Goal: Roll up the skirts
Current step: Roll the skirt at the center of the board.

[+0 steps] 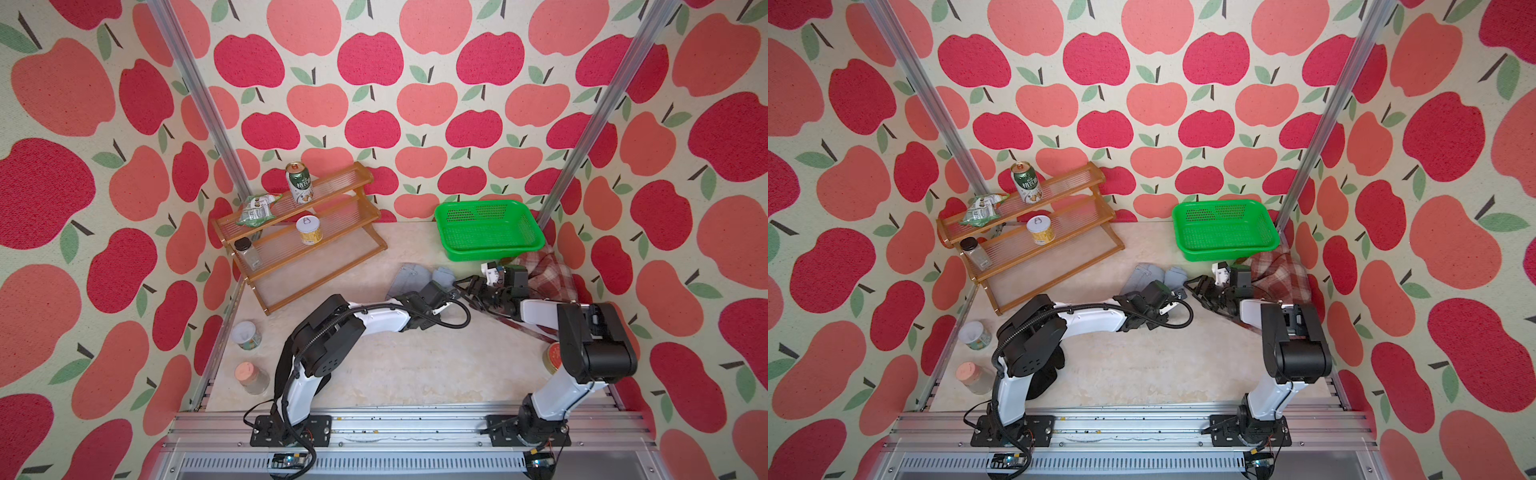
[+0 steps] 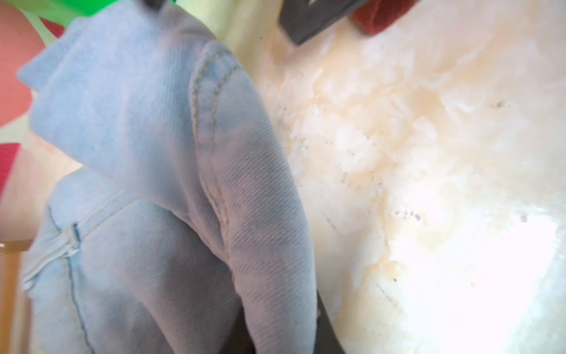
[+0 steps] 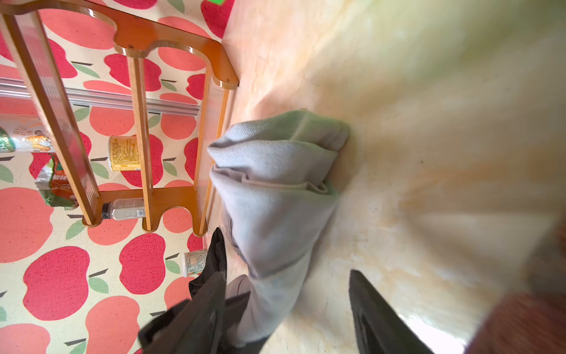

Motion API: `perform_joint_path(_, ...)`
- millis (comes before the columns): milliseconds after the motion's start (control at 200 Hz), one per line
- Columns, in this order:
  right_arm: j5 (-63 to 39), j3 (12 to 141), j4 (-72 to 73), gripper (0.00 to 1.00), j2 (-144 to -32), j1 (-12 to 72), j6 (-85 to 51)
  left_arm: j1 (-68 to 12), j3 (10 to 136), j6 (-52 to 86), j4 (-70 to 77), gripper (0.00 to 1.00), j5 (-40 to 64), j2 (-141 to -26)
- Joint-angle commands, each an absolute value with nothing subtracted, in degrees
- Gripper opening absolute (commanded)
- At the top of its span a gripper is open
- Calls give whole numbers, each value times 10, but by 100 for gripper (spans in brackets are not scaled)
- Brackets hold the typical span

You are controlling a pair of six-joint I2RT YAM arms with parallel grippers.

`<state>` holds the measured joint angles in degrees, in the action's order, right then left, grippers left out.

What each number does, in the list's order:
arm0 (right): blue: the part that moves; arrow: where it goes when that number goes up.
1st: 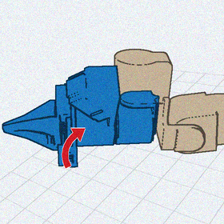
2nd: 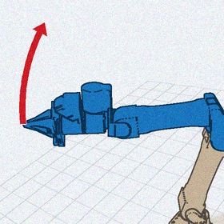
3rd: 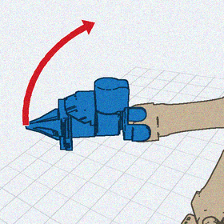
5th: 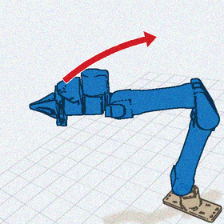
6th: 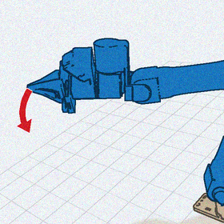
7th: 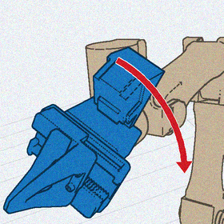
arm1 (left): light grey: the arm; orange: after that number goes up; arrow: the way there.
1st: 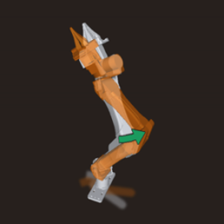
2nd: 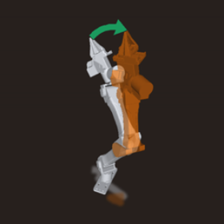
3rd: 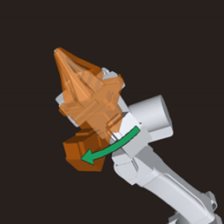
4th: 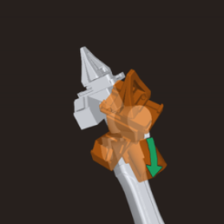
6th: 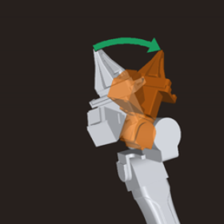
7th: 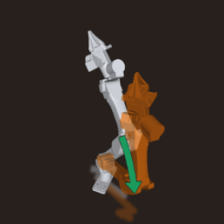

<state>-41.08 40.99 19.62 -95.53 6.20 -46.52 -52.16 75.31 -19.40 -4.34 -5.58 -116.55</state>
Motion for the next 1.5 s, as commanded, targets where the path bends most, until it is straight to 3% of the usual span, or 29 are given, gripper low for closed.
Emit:
perform_joint_path(0,-430,382,191,70,-925,52,-449,-491,725,-112,-62,0,134,-1157)
perform_joint_path(165,-433,349,204,81,-890,50,-433,-436,703,-43,2,0,314,-1152)
perform_joint_path(515,-447,313,355,84,-958,84,-480,-366,721,85,83,6,543,-1228)
perform_joint_path(785,-444,321,458,85,-1045,115,-528,-344,746,155,94,13,592,-1297)
perform_joint_path(1055,-432,334,504,83,-1106,128,-549,-340,774,180,61,11,623,-1334)
perform_joint_path(1226,-428,357,521,71,-1148,138,-572,-338,789,186,45,11,635,-1338)
perform_joint_path(1431,-414,379,537,67,-1173,153,-589,-336,815,172,0,12,643,-1348)
perform_joint_path(1491,-411,388,526,61,-1174,155,-588,-336,817,171,-5,13,646,-1349)
